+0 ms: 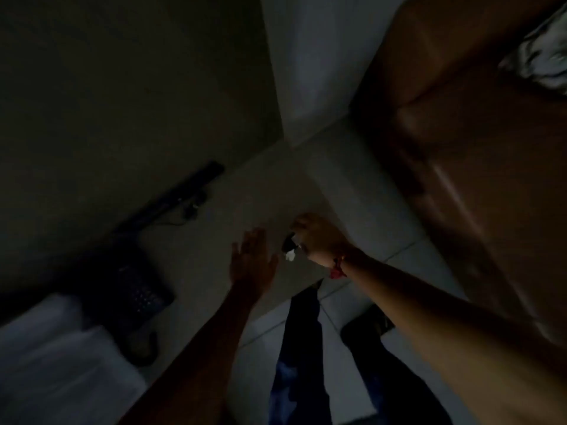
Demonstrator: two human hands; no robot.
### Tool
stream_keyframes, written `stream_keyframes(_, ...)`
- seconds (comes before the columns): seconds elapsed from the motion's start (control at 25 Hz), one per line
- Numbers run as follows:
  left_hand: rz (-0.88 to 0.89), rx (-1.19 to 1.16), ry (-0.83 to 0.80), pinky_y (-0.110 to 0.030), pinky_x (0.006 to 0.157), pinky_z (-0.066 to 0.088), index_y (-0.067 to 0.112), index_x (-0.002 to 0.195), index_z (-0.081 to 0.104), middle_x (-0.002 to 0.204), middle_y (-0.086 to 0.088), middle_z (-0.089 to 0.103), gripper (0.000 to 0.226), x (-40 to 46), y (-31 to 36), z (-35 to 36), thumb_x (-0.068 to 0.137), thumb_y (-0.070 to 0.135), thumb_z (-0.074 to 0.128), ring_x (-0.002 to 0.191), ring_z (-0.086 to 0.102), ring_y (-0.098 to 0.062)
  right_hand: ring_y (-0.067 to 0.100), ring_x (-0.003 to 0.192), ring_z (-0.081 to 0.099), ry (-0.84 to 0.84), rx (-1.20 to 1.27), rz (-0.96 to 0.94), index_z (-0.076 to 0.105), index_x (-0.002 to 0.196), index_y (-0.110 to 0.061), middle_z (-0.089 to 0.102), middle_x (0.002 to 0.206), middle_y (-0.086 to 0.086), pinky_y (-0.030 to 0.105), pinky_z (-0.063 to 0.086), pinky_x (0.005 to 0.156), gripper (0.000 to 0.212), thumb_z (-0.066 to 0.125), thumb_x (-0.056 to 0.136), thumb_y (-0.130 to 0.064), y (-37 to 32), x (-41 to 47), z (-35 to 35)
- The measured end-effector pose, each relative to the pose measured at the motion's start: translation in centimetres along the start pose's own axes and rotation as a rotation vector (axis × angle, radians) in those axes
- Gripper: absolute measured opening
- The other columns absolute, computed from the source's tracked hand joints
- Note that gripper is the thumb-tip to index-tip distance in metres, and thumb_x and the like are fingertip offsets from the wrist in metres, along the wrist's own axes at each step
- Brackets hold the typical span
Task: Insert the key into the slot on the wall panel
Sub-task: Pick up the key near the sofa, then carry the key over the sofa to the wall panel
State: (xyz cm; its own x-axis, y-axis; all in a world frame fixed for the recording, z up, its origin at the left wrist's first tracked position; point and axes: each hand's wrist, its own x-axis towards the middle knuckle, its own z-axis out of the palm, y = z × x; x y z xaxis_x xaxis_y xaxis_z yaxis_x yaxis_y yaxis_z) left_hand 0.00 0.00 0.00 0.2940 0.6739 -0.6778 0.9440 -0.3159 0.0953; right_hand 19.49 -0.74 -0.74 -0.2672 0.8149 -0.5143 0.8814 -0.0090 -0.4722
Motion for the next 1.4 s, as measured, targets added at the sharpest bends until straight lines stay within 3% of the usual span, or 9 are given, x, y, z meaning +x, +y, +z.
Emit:
stream_keyframes(0.24, -0.057, -0.009, 0.065, -0.049, 0.128, 0.015, 0.015, 0.161, -0.004, 0.171, -0.005, -0.002, 0.074, 0.5, -1.8, 4.1, 0.105, 0.041, 0.038, 0.158, 0.003, -0.022, 0.037, 0.122, 0.051, 0.104, -0.194, -0.102, 0.057, 0.126, -0.010, 0.056, 0.132, 0.015, 0.048, 0.041, 0.100, 0.038, 0.046, 0.091, -0.016, -0.7, 2.6, 6.5)
stream_keyframes(0.44, -0.031, 0.037, 0.094, -0.051, 0.127, 0.016, 0.013, 0.161, -0.003, 0.171, -0.006, -0.001, 0.073, 1.7, -1.6, 3.6, 0.106, 0.041, 0.036, 0.158, 0.006, -0.022, 0.042, 0.124, 0.046, 0.057, -0.102, 0.006, 0.056, 0.123, -0.007, 0.051, 0.132, 0.018, 0.050, 0.043, 0.101, 0.036, 0.059, 0.088, -0.014, -0.3, 3.0, 6.8)
stream_keyframes(0.52, -0.013, 0.037, 0.123, -0.051, 0.127, 0.016, 0.013, 0.161, 0.000, 0.171, -0.008, 0.002, 0.072, 2.1, -1.1, 2.8, 0.106, 0.040, 0.036, 0.158, 0.007, -0.023, 0.036, 0.120, 0.051, 0.070, 0.002, 0.053, 0.060, 0.114, -0.009, 0.057, 0.126, 0.014, 0.045, 0.047, 0.098, 0.027, 0.064, 0.088, -0.013, 0.1, 2.4, 6.0)
stream_keyframes(0.64, 0.057, 0.037, 0.195, -0.053, 0.126, 0.019, 0.012, 0.161, 0.008, 0.170, -0.009, 0.010, 0.069, 1.9, 0.7, -0.2, 0.105, 0.037, 0.040, 0.157, 0.013, -0.024, 0.032, 0.094, 0.063, 0.227, 0.299, 0.153, 0.066, 0.081, -0.008, 0.068, 0.095, 0.013, 0.034, 0.047, 0.075, 0.009, 0.066, 0.078, 0.000, 0.9, 0.2, 2.5)
stream_keyframes(0.8, 0.211, 0.057, 0.376, -0.055, 0.121, 0.028, 0.006, 0.156, 0.029, 0.165, -0.013, 0.029, 0.065, 1.0, 5.1, -7.6, 0.102, 0.035, 0.050, 0.153, 0.030, -0.029, 0.030, 0.081, 0.064, 0.458, 0.360, 0.251, 0.071, 0.074, -0.011, 0.074, 0.082, 0.010, 0.033, 0.040, 0.083, 0.005, 0.071, 0.078, -0.008, 2.0, -4.5, -5.8)
stream_keyframes(0.88, 0.286, 0.076, 0.435, -0.053, 0.123, 0.026, 0.006, 0.157, 0.028, 0.166, -0.012, 0.028, 0.064, 0.3, 8.6, -13.0, 0.103, 0.036, 0.047, 0.153, 0.028, -0.027, 0.027, 0.086, 0.064, 0.564, 0.425, 0.318, 0.072, 0.078, -0.013, 0.075, 0.086, 0.007, 0.035, 0.045, 0.084, 0.002, 0.074, 0.079, -0.012, 2.8, -7.8, -11.4)
stream_keyframes(1.0, 0.404, 0.104, 0.522, -0.052, 0.125, 0.023, 0.008, 0.158, 0.025, 0.166, -0.011, 0.026, 0.065, -1.7, 15.7, -21.9, 0.104, 0.038, 0.044, 0.155, 0.025, -0.024, 0.024, 0.082, 0.066, 0.747, 0.508, 0.401, 0.073, 0.076, -0.014, 0.076, 0.083, 0.007, 0.030, 0.046, 0.071, 0.006, 0.078, 0.077, -0.015, 3.5, -14.6, -20.6)
stream_keyframes(1.2, 0.709, 0.117, 0.753, -0.054, 0.119, 0.035, 0.005, 0.152, 0.039, 0.159, -0.014, 0.040, 0.059, -10.2, 30.7, -36.0, 0.103, 0.036, 0.047, 0.148, 0.040, -0.029, 0.023, 0.076, 0.069, 1.120, 0.467, 0.430, 0.073, 0.077, -0.011, 0.077, 0.080, 0.008, 0.037, 0.054, 0.068, 0.007, 0.079, 0.073, -0.011, 4.6, -31.4, -35.2)
stream_keyframes(1.4, 0.952, 0.124, 0.834, -0.053, 0.126, 0.016, 0.005, 0.156, 0.029, 0.165, -0.015, 0.028, 0.063, -22.2, 48.1, -46.0, 0.104, 0.036, 0.047, 0.155, 0.025, -0.028, 0.020, 0.077, 0.067, 1.395, 0.348, 0.464, 0.073, 0.079, -0.005, 0.076, 0.082, 0.012, 0.031, 0.050, 0.068, 0.004, 0.075, 0.076, -0.005, 6.0, -51.9, -44.6)
